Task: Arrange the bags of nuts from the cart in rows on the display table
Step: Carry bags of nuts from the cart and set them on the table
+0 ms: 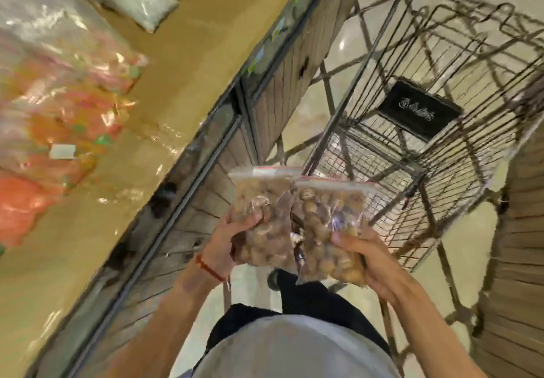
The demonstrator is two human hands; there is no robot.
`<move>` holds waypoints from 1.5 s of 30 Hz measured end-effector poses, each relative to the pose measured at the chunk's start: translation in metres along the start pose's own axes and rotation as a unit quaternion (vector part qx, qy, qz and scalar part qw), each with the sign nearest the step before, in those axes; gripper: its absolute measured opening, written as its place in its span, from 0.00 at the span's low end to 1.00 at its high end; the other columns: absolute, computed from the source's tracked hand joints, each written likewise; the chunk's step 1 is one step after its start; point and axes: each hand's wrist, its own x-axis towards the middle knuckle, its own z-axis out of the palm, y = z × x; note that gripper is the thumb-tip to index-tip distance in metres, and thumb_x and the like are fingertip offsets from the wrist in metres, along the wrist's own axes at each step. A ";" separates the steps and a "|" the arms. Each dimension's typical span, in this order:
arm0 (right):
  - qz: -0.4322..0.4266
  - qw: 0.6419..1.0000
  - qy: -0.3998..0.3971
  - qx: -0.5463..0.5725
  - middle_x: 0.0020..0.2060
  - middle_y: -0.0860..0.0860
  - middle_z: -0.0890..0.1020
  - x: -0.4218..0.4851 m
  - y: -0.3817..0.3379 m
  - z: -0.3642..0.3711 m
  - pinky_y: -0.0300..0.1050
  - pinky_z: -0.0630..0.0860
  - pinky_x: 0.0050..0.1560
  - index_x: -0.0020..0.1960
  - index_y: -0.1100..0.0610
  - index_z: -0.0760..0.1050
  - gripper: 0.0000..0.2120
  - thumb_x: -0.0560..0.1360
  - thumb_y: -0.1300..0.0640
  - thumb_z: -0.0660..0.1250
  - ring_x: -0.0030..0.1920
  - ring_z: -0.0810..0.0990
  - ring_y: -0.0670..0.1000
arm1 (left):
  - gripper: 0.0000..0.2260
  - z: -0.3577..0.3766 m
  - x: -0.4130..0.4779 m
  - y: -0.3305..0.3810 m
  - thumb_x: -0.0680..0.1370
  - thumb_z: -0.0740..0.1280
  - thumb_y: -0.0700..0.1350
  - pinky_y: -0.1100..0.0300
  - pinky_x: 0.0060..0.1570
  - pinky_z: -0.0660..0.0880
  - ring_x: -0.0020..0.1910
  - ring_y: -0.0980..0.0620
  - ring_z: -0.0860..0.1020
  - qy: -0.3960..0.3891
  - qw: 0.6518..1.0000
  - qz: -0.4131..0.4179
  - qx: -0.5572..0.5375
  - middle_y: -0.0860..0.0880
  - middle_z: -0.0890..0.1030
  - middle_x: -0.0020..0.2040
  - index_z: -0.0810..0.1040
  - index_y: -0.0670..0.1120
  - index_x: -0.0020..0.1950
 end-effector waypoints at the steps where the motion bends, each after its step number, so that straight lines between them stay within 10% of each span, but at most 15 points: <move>1: 0.005 1.000 -0.020 -0.016 0.54 0.61 0.87 0.000 0.007 0.011 0.56 0.84 0.45 0.63 0.59 0.83 0.44 0.50 0.49 0.92 0.49 0.86 0.63 | 0.39 -0.014 -0.014 -0.003 0.62 0.85 0.52 0.48 0.46 0.82 0.44 0.41 0.84 0.004 1.000 0.014 -0.003 0.39 0.84 0.50 0.76 0.34 0.65; 4: 0.016 0.996 -0.051 -0.066 0.48 0.58 0.88 -0.007 0.034 0.049 0.51 0.81 0.44 0.49 0.55 0.89 0.32 0.48 0.44 0.91 0.46 0.85 0.60 | 0.29 -0.062 -0.061 -0.019 0.64 0.82 0.48 0.52 0.42 0.83 0.42 0.43 0.84 0.032 0.997 0.060 -0.021 0.41 0.84 0.47 0.79 0.38 0.60; 8: 0.010 0.992 -0.089 -0.091 0.47 0.57 0.88 -0.027 0.076 0.105 0.48 0.86 0.42 0.54 0.60 0.84 0.19 0.64 0.60 0.80 0.43 0.88 0.56 | 0.32 -0.119 -0.141 -0.043 0.61 0.81 0.51 0.52 0.42 0.83 0.43 0.44 0.85 0.078 0.993 0.084 -0.035 0.42 0.85 0.48 0.78 0.40 0.61; 16: 0.061 0.949 -0.243 -0.189 0.53 0.60 0.88 -0.076 0.145 0.202 0.50 0.86 0.50 0.53 0.53 0.89 0.33 0.50 0.46 0.90 0.50 0.88 0.58 | 0.13 -0.201 -0.295 -0.101 0.65 0.77 0.44 0.53 0.44 0.84 0.45 0.44 0.85 0.201 0.965 0.129 -0.109 0.43 0.87 0.48 0.87 0.47 0.49; 25: 0.098 0.874 -0.339 -0.333 0.58 0.62 0.87 -0.087 0.183 0.294 0.51 0.87 0.50 0.63 0.59 0.81 0.28 0.64 0.57 0.81 0.53 0.89 0.60 | 0.43 -0.216 -0.391 -0.158 0.50 0.87 0.60 0.53 0.42 0.83 0.44 0.46 0.86 0.328 0.895 0.210 -0.220 0.42 0.86 0.48 0.80 0.41 0.58; 38: 0.141 0.751 -0.470 -0.442 0.57 0.56 0.88 -0.122 0.273 0.421 0.52 0.85 0.50 0.68 0.55 0.78 0.27 0.69 0.58 0.78 0.53 0.89 0.57 | 0.34 -0.238 -0.485 -0.245 0.63 0.79 0.55 0.52 0.47 0.83 0.49 0.44 0.85 0.508 0.754 0.250 -0.332 0.41 0.86 0.53 0.78 0.41 0.65; 45: 0.135 0.755 -0.466 -0.441 0.57 0.64 0.87 -0.171 0.359 0.504 0.64 0.71 0.58 0.63 0.53 0.82 0.27 0.66 0.54 0.85 0.53 0.81 0.65 | 0.26 -0.335 -0.556 -0.266 0.66 0.80 0.48 0.53 0.44 0.83 0.45 0.45 0.85 0.504 0.743 0.266 -0.351 0.41 0.86 0.50 0.80 0.41 0.61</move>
